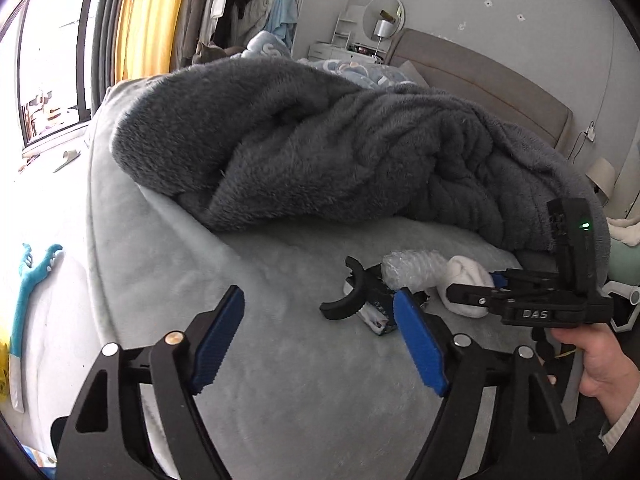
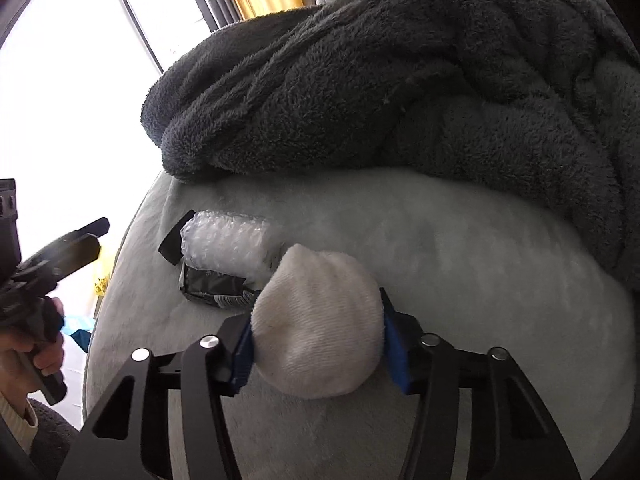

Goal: Collect trash
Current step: 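Close the right gripper on the white cloth ball, then close the left gripper on the black plastic clip while the right tool holds the cloth ball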

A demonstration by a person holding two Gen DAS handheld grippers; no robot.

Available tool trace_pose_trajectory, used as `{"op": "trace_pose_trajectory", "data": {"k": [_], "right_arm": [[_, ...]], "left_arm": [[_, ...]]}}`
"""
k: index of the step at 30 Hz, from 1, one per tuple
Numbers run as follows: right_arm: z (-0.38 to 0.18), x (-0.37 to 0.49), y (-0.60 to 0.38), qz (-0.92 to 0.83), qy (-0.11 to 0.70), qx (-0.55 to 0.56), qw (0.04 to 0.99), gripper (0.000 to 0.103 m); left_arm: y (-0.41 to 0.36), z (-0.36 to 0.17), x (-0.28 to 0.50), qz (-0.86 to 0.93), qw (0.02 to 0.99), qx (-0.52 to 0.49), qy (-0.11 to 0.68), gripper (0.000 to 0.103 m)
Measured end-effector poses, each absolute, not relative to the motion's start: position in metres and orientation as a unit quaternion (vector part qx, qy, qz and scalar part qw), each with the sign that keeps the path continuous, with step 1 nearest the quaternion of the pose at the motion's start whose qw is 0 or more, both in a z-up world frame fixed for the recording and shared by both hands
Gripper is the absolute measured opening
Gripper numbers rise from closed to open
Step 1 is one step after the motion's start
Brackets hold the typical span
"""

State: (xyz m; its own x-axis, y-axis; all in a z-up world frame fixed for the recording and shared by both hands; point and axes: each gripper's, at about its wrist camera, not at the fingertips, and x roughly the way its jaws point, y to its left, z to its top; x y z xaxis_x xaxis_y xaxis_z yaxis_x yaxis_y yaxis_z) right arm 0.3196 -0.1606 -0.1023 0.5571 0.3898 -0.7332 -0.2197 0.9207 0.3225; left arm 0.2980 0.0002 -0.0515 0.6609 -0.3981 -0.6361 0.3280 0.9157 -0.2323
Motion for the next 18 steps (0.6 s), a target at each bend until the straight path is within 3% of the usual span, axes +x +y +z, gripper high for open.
{"op": "trace_pose_trajectory", "data": {"k": [18], "right_arm": [[-0.094,0.306,-0.202,0.168,0.414,0.126,0.886,0.053]], "left_arm": [[-0.029,-0.075,0.324,-0.200,0.906,-0.058,0.369,0.055]]}}
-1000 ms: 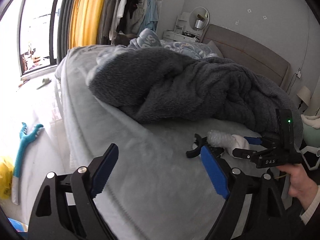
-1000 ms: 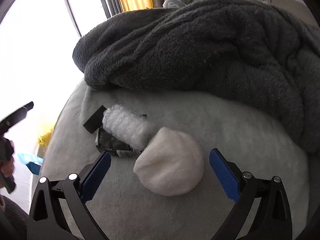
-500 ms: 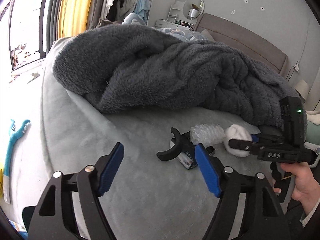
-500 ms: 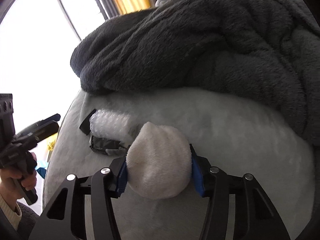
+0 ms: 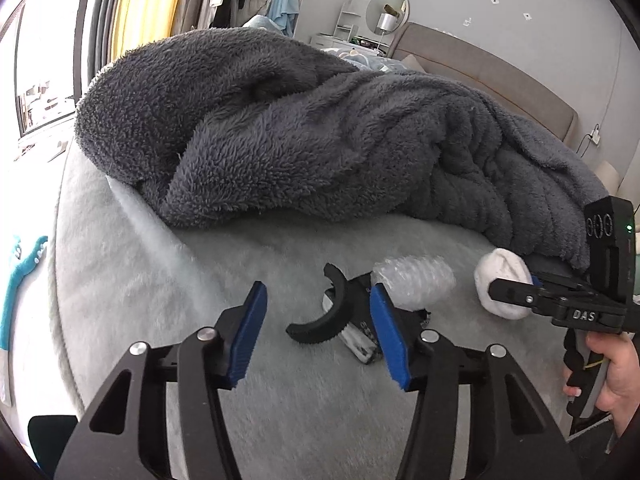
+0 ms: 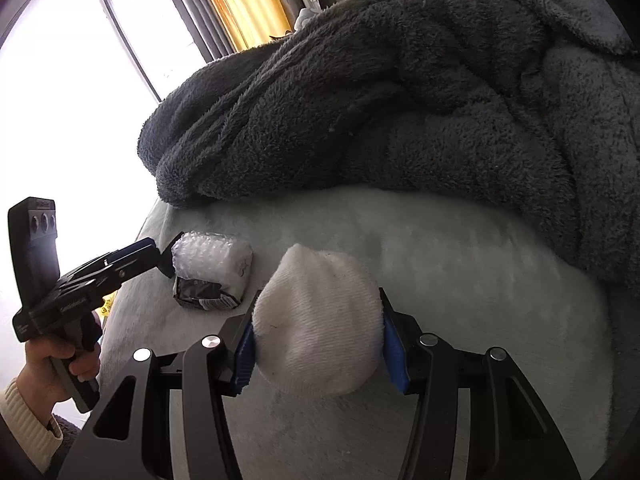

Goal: Collect trash
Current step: 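Close the left gripper on the black plastic clip while the right tool holds the cloth ball, then carry the clip and cloth ball with both tools over the teal bin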

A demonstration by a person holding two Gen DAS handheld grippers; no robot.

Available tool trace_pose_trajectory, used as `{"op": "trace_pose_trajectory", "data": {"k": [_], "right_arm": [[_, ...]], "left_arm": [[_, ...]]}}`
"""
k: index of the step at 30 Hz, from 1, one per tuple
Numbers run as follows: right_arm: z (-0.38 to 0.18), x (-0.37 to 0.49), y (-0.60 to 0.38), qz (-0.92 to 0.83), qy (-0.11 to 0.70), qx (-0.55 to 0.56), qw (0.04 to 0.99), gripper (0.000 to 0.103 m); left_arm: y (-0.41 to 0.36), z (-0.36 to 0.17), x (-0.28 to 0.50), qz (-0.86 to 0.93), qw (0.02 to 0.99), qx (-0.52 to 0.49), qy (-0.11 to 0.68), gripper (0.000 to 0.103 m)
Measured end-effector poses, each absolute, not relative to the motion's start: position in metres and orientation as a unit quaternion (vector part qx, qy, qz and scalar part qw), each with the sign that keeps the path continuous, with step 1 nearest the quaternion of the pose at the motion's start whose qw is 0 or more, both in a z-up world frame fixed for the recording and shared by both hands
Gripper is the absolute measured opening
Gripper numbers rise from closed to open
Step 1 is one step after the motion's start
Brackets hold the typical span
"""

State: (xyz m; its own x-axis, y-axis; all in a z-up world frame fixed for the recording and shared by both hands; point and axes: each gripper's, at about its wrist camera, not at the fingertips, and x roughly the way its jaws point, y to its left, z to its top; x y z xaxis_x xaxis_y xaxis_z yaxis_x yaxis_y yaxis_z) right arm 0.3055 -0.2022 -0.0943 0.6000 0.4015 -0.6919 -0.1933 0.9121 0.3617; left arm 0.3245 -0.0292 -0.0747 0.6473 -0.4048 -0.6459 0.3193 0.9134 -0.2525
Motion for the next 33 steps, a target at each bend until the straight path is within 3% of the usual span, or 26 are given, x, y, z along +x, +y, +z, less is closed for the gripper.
{"op": "trace_pose_trajectory", "data": {"k": [10,14,17,33], "right_arm": [[-0.087,0.304,-0.202,0.165,0.413,0.124,0.887,0.053],[-0.079,0.303,-0.196,0.165,0.410,0.121,0.889,0.053],[-0.069,0.301,-0.191,0.171,0.401,0.120,0.892,0.053],[-0.021,0.275,-0.122,0.198,0.384,0.097,0.897,0.053]], "left_arm": [[-0.033,-0.081,0.335,-0.222,0.892,-0.065,0.389,0.036],[-0.040,-0.087,0.335,-0.219,0.886,-0.054,0.405,0.018],[-0.042,-0.086,0.333,-0.214,0.886,-0.055,0.407,0.013],[-0.008,-0.062,0.284,-0.149,0.905,-0.063,0.394,0.010]]}}
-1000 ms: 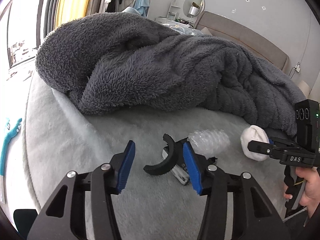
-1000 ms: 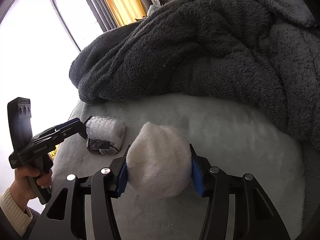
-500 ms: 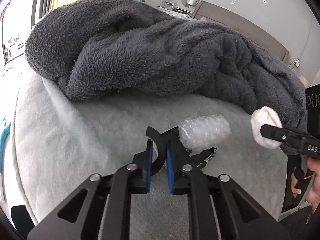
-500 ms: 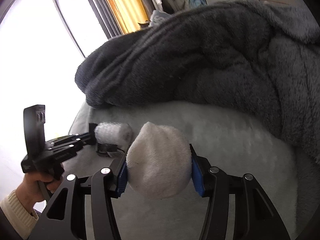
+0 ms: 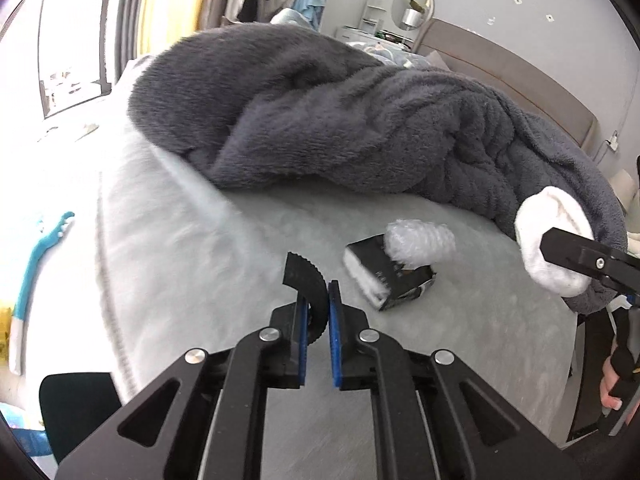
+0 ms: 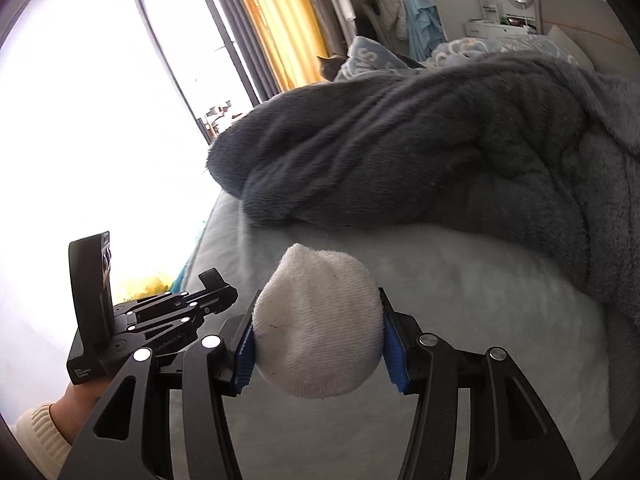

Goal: Collect trash
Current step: 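Carry the clip and cloth ball with both tools over the teal bin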

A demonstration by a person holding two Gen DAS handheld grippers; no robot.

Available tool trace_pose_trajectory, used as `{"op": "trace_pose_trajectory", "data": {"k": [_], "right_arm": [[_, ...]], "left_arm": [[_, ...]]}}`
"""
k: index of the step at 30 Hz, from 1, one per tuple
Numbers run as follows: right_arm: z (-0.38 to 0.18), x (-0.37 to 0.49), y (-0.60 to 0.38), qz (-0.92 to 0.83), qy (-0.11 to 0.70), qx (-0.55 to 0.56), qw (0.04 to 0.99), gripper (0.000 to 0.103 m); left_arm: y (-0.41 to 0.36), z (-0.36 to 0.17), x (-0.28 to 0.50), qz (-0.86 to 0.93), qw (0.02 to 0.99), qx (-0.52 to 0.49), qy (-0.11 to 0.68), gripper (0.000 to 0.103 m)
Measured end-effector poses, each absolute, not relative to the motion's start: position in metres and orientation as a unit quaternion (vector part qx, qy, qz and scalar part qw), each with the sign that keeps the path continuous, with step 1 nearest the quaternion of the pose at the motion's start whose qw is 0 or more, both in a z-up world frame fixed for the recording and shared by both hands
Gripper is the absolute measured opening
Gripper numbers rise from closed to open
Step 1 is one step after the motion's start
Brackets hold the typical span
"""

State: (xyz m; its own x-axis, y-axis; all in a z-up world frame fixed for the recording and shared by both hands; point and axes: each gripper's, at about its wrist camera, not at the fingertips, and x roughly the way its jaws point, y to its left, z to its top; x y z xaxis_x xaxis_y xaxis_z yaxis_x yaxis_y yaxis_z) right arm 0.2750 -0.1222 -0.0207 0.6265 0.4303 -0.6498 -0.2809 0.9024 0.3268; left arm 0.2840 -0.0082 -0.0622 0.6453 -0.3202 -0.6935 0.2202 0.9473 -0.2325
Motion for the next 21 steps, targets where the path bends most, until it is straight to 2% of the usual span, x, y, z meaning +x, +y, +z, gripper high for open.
{"op": "trace_pose_trajectory", "data": {"k": [5,21], "right_arm": [[-0.014,0.266,-0.102,0.199,0.385,0.100,0.896,0.053],[-0.004,0.252,0.013,0.252,0.400,0.039,0.880,0.053]], "left_arm": [[0.022,-0.060,0.268,-0.116,0.911,-0.059,0.392,0.010],[0.131,-0.104,0.225,-0.022,0.889,-0.079,0.450,0.010]]}}
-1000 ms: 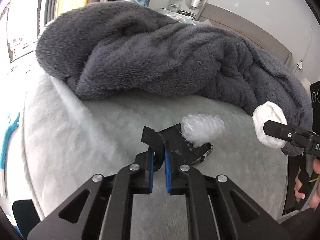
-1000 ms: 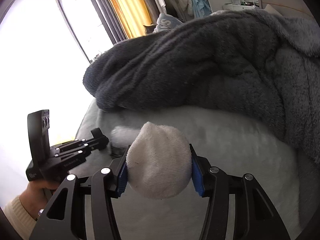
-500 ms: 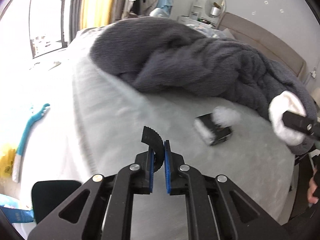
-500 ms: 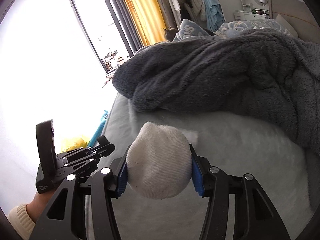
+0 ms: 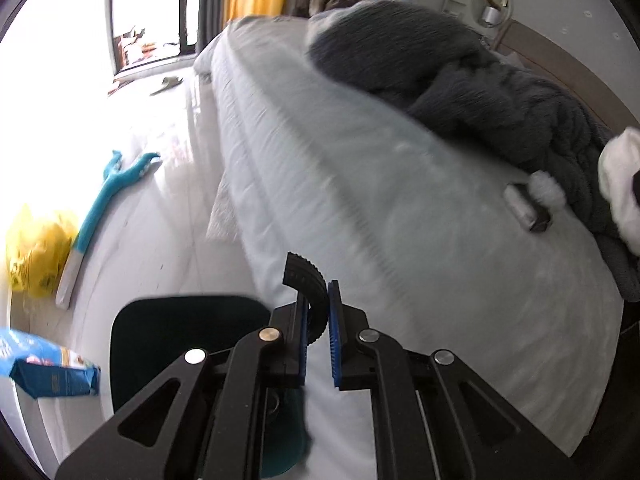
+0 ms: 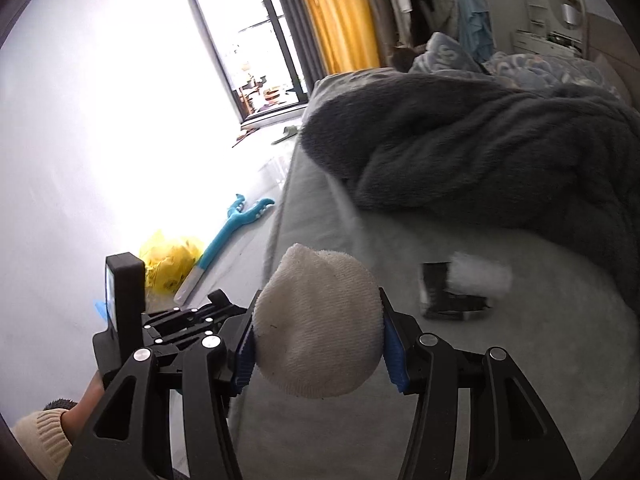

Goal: Collect trash
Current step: 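Carry the clip and cloth ball with both tools over the teal bin, then open the left gripper to drop the black clip into the bin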

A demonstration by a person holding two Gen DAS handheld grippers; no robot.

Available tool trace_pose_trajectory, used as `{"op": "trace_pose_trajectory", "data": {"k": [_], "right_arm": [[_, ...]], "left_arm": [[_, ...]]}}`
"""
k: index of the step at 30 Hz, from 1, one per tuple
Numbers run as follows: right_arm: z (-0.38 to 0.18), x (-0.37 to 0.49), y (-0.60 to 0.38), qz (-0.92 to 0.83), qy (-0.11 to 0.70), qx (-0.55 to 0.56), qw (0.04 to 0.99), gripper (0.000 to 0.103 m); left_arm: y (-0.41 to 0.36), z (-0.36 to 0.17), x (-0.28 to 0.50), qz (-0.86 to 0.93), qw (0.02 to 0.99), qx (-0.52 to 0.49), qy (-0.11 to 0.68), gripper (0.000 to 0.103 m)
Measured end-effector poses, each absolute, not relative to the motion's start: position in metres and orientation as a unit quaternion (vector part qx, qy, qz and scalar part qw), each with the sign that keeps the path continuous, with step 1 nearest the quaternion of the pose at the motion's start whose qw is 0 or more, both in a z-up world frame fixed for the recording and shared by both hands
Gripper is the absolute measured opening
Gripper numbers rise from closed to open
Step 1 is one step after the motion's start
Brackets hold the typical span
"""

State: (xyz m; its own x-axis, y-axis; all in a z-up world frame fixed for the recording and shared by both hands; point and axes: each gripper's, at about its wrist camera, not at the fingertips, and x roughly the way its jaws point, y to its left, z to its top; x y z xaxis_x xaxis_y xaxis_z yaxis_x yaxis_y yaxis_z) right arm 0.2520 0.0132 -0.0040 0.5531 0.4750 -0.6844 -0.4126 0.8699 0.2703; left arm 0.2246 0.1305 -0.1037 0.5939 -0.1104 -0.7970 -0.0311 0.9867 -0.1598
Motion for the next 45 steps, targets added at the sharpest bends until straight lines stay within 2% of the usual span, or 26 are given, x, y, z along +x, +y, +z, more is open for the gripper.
{"op": "trace_pose_trajectory", "data": {"k": [10,18,19,20,22,26,32,38,45], "right_arm": [[-0.007,0.244,0.086,0.295,0.406,0.004,0.865,0.053],[-0.033,0.244,0.140,0.317,0.439,-0.023,0.840,0.053],[-0.035,0.247,0.144,0.318,0.442,-0.023,0.838,0.053],[-0.038,0.248,0.147,0.320,0.445,-0.023,0.836,0.053],[-0.043,0.250,0.156,0.322,0.451,-0.022,0.832,0.053],[-0.054,0.254,0.175,0.325,0.465,-0.023,0.823,0.053],[-0.076,0.257,0.203,0.326,0.489,-0.033,0.809,0.053],[-0.102,0.259,0.226,0.319,0.513,-0.043,0.796,0.053],[-0.129,0.260,0.247,0.308,0.538,-0.056,0.783,0.053]], "left_arm": [[0.195,-0.157,0.192,0.022,0.848,-0.130,0.513,0.010],[0.236,-0.183,0.176,0.041,0.813,-0.155,0.560,0.012],[0.241,-0.187,0.175,0.046,0.806,-0.156,0.569,0.021],[0.247,-0.190,0.171,0.051,0.802,-0.158,0.574,0.034],[0.256,-0.193,0.166,0.055,0.797,-0.170,0.577,0.046],[0.277,-0.189,0.151,0.062,0.799,-0.178,0.571,0.060],[0.302,-0.176,0.135,0.079,0.810,-0.175,0.555,0.073],[0.322,-0.160,0.121,0.091,0.828,-0.156,0.530,0.082],[0.337,-0.143,0.106,0.104,0.845,-0.131,0.508,0.086]]}}
